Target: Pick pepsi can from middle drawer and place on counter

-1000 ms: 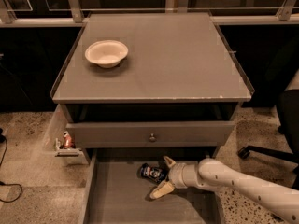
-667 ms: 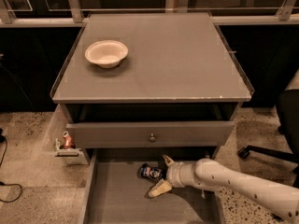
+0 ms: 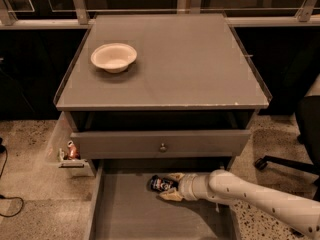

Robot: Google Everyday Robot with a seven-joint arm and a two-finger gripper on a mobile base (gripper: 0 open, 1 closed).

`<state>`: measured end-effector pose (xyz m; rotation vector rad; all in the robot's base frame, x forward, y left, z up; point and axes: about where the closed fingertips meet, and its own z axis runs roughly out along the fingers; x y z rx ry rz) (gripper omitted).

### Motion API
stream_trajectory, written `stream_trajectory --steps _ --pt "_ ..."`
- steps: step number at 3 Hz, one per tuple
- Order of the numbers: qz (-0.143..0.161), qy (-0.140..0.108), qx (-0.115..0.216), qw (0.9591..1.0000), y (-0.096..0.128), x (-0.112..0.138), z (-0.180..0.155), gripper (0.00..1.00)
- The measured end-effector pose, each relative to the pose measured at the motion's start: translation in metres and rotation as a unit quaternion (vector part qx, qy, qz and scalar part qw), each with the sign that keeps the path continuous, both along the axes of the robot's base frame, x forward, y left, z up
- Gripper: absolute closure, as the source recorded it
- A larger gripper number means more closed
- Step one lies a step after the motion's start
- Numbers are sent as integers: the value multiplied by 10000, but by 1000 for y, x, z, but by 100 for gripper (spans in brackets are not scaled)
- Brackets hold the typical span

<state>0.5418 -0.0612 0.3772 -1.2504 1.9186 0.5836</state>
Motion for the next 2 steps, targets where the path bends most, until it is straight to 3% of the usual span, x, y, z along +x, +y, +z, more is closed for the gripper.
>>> stream_trajectory --steps 2 --pt "1 1 0 10000 0 0 0 89"
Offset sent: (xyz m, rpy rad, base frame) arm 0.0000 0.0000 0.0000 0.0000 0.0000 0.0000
